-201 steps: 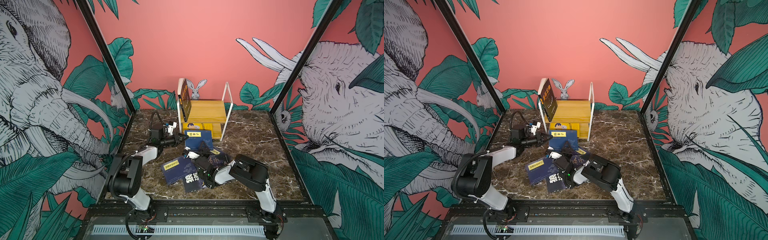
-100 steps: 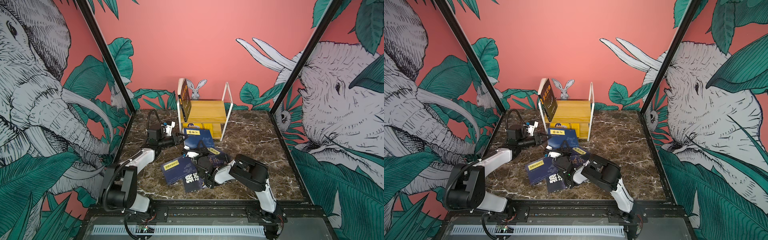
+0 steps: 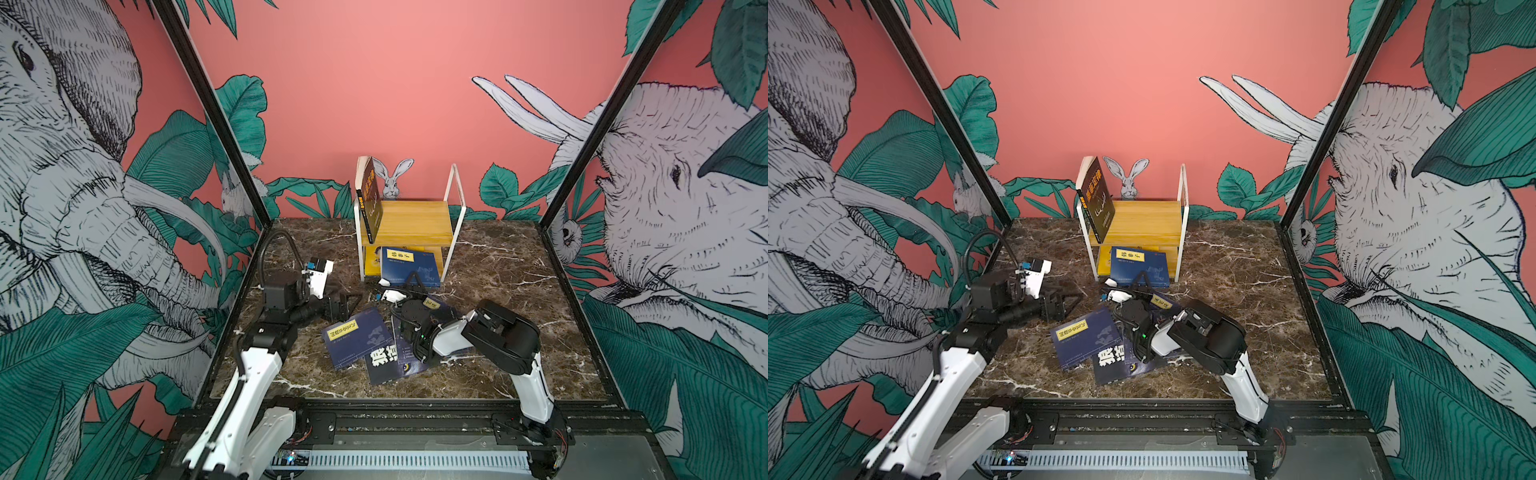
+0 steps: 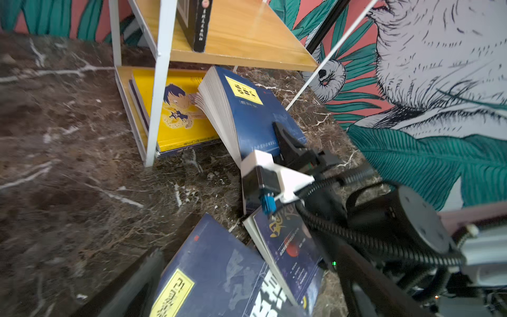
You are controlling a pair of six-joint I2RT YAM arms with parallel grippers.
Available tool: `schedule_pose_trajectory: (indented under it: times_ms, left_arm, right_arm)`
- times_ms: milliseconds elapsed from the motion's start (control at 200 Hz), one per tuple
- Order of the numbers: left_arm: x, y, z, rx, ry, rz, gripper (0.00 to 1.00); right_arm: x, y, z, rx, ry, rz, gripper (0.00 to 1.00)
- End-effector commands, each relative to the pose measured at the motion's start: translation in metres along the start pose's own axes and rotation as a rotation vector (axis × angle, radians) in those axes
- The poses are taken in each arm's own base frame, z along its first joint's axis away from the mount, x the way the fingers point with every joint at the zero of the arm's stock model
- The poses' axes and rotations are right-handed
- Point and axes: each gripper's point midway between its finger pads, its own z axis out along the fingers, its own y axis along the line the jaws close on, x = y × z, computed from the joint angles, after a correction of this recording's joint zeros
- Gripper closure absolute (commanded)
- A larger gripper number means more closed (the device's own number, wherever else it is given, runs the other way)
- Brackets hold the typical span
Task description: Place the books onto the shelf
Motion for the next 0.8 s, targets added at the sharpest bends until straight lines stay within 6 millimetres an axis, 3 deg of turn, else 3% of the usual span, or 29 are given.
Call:
schedule_pose_trajectory:
  times_ms: [0,225,345,515,720,795]
  left_arm:
    - [0.024,0.024,-0.013,-0.107,0.014,0.070,0.01]
    - [0.013,0.018,-0.029,-0.123,-0.030,0.264,0.01]
    - [0.018,0.030,-0.027,-0.175,-0.023,0.277,0.01]
    - [0.018,0.022,-0.025,-0.133,-0.034,0.280,0.01]
    - [0.020,0.020,-0.025,-0.121,-0.033,0.286,0.01]
    - [0.021,0.022,-0.025,-0.123,-0.032,0.289,0.01]
  right_arm:
    - [-0.016,-0.012,0.007,0.026,-0.012,0.049,1.00]
    - [-0.031,0.016,0.027,-0.056,-0.003,-0.005,1.00]
    - [-0.032,0.032,0.036,-0.112,0.013,-0.036,1.00]
    - [-0.038,0.057,0.037,-0.224,-0.026,-0.106,1.00]
    - [-0.036,0.069,0.037,-0.333,-0.044,-0.170,0.75]
    - [-0.042,0.064,0.042,-0.351,-0.051,-0.173,0.65]
